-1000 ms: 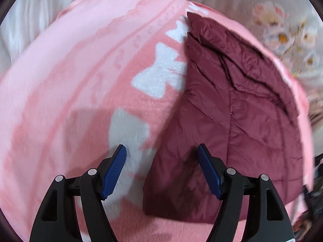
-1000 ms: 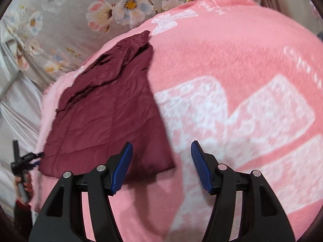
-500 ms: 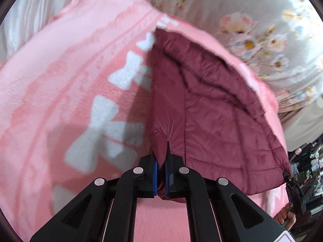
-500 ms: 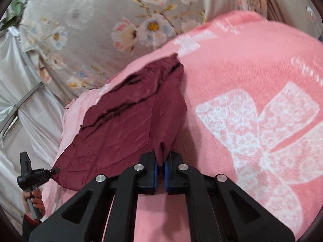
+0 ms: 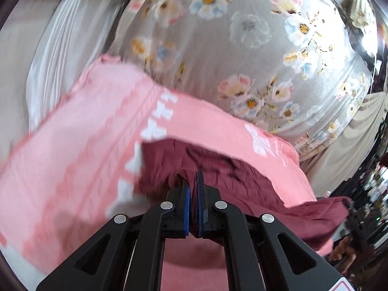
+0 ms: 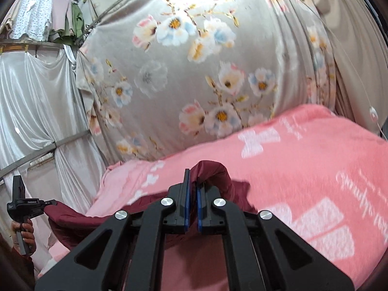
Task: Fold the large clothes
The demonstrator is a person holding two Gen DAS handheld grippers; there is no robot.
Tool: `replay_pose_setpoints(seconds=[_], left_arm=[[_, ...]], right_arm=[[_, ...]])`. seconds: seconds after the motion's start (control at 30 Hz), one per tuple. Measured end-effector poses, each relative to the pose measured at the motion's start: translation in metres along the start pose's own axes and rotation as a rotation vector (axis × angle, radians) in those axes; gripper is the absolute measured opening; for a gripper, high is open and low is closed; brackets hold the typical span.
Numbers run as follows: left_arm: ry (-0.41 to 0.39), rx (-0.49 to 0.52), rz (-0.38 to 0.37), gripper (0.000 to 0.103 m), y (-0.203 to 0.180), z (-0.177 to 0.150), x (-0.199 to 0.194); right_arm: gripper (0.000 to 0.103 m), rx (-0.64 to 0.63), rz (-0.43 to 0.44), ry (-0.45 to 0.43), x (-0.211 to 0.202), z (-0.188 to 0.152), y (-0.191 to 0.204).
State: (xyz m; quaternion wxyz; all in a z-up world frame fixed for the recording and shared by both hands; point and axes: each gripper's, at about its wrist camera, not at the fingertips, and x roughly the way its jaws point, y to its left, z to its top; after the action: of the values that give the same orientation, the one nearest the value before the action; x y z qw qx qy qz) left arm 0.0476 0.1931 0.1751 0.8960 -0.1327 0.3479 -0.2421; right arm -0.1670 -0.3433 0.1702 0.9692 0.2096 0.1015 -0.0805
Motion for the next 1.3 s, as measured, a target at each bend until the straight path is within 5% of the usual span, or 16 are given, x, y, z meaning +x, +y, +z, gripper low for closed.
replay_pose_setpoints(seconds=[0.23,0.4,0.63,0.97,1.13,1.27,1.3], left_arm=[[-0.007,0.037,0.165,0.005,-0.007,0.059,0.094],[0.075,0.066,0.299,0.005,0.001,0.080,0.196],[0.149,0.060,0.397,0.005,0.024,0.079,0.285],[0.253,0.057,0.489,0.014,0.054,0.049,0.365],[0.247,0.056,0.474,0.016,0.066,0.036,0.382],[0.213,0.024,0.439,0.019,0.071,0.044,0.371],[0.187,0.029,0.454,0.036,0.070,0.048,0.363]], right_arm=[[0.003,-0.004,-0.107,0.063,0.124,0.024,-0.025],[0.003,0.013,-0.202,0.149,0.217,0.002,-0.048],[0.003,0.029,-0.269,0.250,0.294,-0.031,-0.074],[0.003,0.030,-0.336,0.366,0.352,-0.076,-0.097],[0.005,0.076,-0.321,0.407,0.364,-0.090,-0.111],[0.021,0.128,-0.303,0.362,0.347,-0.076,-0.113],[0.029,0.131,-0.324,0.330,0.337,-0.069,-0.111]])
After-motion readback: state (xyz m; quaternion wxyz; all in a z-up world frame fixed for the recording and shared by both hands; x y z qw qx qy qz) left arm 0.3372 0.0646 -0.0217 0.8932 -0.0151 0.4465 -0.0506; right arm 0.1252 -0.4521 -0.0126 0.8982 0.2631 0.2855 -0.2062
